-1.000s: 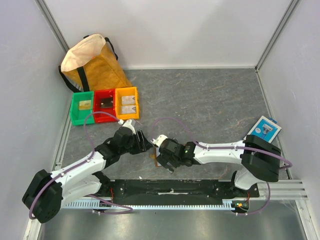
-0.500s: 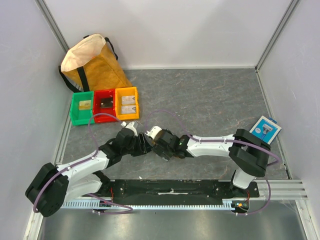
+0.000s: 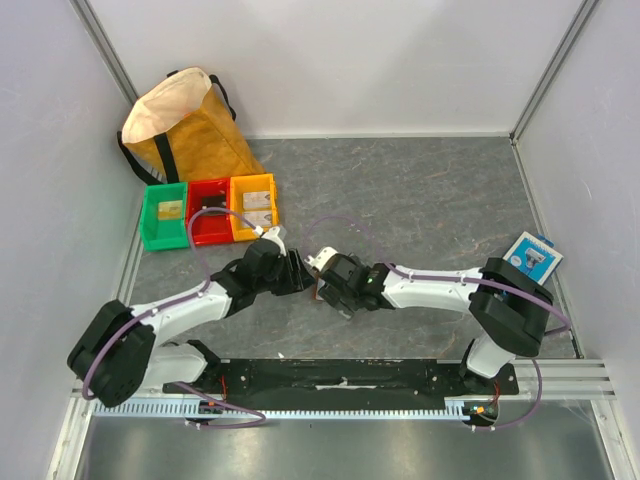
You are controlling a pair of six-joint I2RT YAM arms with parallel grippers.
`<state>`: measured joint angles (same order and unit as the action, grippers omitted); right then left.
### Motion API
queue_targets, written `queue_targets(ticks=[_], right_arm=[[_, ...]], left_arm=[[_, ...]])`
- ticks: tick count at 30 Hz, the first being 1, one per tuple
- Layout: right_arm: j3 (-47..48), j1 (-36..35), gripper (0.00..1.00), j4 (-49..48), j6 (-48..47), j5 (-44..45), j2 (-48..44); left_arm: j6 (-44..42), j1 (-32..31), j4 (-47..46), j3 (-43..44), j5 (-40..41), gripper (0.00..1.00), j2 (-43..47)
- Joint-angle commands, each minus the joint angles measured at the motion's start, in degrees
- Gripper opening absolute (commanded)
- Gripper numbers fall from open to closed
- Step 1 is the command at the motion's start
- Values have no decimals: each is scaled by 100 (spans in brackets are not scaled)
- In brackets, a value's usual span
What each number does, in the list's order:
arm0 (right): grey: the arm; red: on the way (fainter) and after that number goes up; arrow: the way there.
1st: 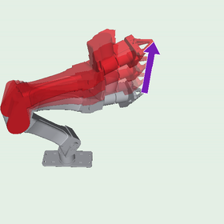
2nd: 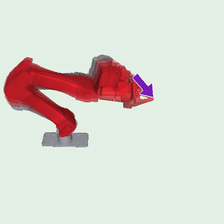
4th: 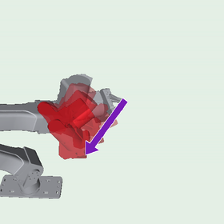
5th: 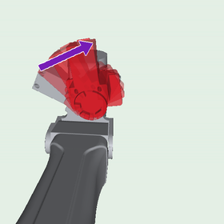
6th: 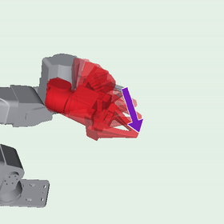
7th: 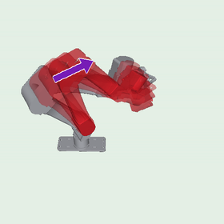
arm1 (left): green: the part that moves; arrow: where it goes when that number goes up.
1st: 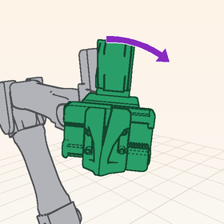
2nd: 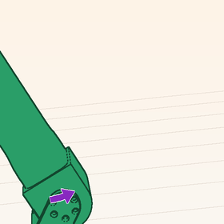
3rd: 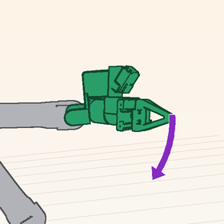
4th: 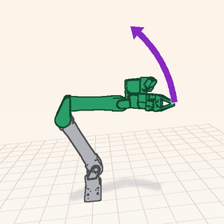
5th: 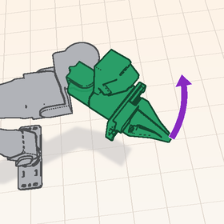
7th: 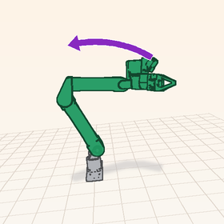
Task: Take the credit cards out of the card holder
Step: Remove the credit card from the card holder.
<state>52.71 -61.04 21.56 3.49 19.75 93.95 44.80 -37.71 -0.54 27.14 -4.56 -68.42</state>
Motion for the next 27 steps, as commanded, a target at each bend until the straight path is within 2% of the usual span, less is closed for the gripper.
queue_targets(ticks=[1, 8, 14, 21, 27], right_arm=[[-59, 407, 86, 375, 512, 257, -228], [90, 1049, 86, 454, 882, 591, -44], [56, 1059, 84, 235, 926, 399, -376], [-419, 971, 76, -661, 469, -646, -1212], [-244, 708, 75, -934, 214, -745, -765]], left_arm=[[-384, 10, -236, 389, 104, 58, -390], [-533, 18, -245, 749, 166, 57, -927], [-490, 10, -324, 916, -159, 53, -1305], [-112, 1, -772, 477, -607, 50, -1314], [-6, -34, -948, 301, -748, 41, -1481]])
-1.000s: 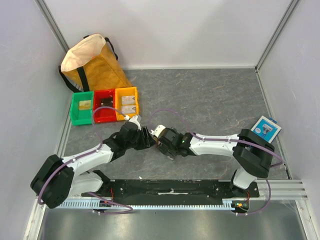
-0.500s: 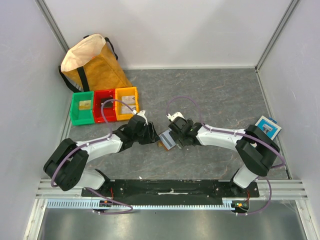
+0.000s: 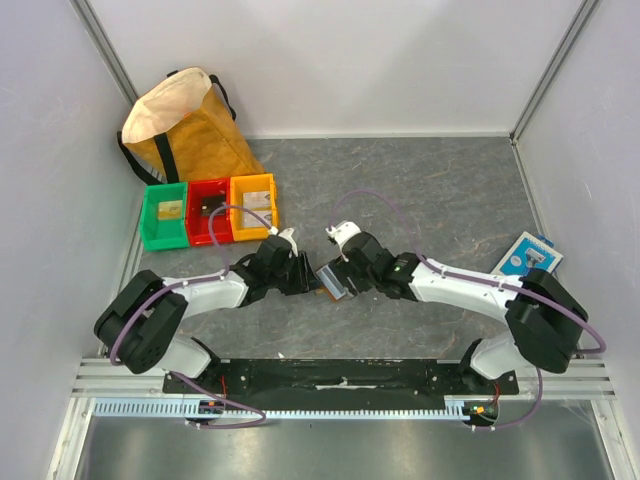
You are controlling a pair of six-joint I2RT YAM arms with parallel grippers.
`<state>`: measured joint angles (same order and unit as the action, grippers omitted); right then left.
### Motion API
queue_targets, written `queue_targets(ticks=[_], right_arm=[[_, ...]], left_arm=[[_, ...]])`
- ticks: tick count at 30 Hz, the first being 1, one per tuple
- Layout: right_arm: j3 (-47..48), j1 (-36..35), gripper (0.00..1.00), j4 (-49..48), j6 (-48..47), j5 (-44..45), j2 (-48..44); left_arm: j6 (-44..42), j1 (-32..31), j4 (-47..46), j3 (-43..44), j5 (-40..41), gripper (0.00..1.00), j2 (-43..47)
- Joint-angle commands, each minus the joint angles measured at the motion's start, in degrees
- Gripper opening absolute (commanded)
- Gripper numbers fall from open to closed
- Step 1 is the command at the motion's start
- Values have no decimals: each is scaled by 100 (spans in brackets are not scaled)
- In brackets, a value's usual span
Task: Take the credit cards out of the card holder
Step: Remove the credit card from the card holder.
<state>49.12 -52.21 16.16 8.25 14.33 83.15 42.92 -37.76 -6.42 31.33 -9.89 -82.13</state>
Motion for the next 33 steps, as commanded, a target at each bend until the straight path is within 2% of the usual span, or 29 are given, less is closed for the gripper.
queue_targets(ticks=[1, 7, 17, 24, 33], right_arm=[[158, -211, 76, -403, -280, -167, 437], [334, -395, 75, -526, -289, 9, 921], [519, -563, 75, -412, -201, 386, 1256], [616, -765, 71, -298, -192, 1273, 1221], [572, -791, 57, -421, -218, 1960, 746]], left_arm=[[199, -21, -387, -136, -215, 38, -119], [261, -30, -492, -312, -215, 19, -128], [296, -47, -563, -409, -259, 2, -154], [270, -30, -528, -426, -382, 2, -137], [77, -39, -202, -461, -575, 2, 30]])
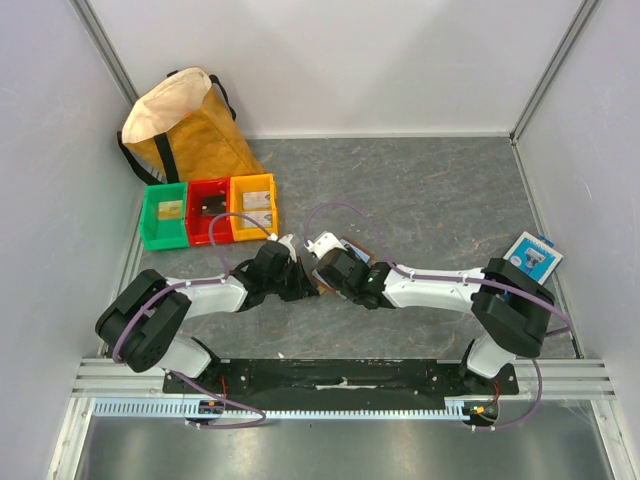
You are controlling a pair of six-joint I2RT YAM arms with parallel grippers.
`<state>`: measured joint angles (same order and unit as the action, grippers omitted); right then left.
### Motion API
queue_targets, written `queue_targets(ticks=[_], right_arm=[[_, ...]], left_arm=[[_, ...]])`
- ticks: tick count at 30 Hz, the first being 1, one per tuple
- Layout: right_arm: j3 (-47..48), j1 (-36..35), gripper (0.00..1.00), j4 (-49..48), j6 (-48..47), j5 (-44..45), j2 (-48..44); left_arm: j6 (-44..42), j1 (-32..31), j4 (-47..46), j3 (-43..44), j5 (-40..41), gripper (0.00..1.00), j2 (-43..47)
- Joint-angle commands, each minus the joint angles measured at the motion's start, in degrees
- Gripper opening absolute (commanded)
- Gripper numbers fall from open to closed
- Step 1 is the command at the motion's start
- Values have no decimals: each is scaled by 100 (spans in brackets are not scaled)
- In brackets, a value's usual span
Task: Take the credit cards out of the card holder
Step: Remove the credit card from the card holder.
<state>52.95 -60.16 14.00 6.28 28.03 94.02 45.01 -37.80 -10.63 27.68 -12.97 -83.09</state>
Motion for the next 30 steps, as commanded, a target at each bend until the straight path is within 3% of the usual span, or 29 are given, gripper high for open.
queue_targets(ticks=[1, 9, 18, 26, 30], right_arm=[[198, 4, 57, -196, -22, 589, -332], [251, 188, 50, -169, 101, 616, -410], [251, 1120, 48, -38, 321, -175, -235], [-135, 1129, 43, -467, 575, -1237, -858], [-328, 1199, 38, -749, 742, -1695, -973]], left_arm=[[-133, -34, 228, -122, -267, 2, 179], [-239, -43, 588, -210, -144, 2, 504], [-388, -26, 1028, -246, 189, 4, 785], [-836, -25, 2196, 526, 1427, 29, 1057], [-1012, -8, 2557, 1080, 1692, 52, 1198]])
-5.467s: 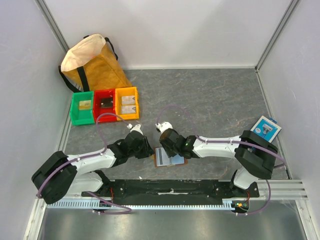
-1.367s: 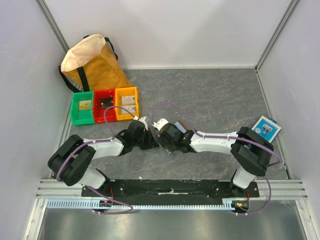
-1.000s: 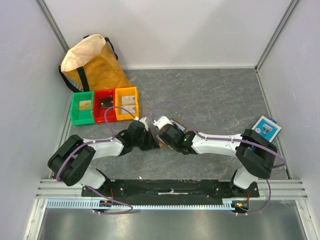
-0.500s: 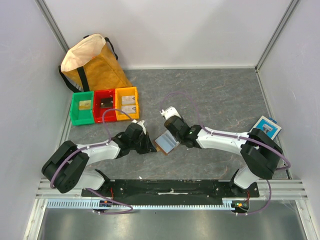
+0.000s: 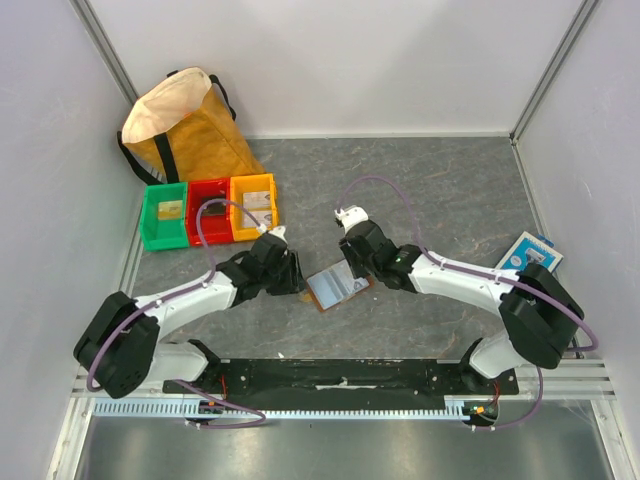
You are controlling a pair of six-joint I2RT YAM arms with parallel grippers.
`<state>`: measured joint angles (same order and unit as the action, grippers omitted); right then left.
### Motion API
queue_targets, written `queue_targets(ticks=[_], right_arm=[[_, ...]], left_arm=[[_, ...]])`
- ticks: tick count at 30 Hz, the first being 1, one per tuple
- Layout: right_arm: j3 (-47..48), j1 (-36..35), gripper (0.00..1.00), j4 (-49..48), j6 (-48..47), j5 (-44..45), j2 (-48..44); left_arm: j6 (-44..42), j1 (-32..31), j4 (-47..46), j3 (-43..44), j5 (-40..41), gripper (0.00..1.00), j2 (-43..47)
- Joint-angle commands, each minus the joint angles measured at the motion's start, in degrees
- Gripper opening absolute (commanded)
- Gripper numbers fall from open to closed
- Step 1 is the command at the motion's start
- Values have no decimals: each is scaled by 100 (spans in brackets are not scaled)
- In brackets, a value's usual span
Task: Take the credit cards out of the card holder
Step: Remove the credit card from the card holder.
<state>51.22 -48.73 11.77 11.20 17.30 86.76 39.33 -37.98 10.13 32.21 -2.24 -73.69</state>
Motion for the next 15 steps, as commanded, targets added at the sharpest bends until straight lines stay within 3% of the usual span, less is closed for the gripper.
queue_targets(ticks=[1, 5, 15], right_arm=[[-209, 91, 37, -596, 312, -683, -221], [-577, 276, 32, -1035, 637, -903, -168], [-1316, 646, 24, -1888, 1015, -1563, -168]], left_arm=[[-435, 1, 585, 777, 663, 58, 276], [-260, -17, 526, 1059, 454, 68, 417], [715, -500, -775, 1042, -268, 64, -47]])
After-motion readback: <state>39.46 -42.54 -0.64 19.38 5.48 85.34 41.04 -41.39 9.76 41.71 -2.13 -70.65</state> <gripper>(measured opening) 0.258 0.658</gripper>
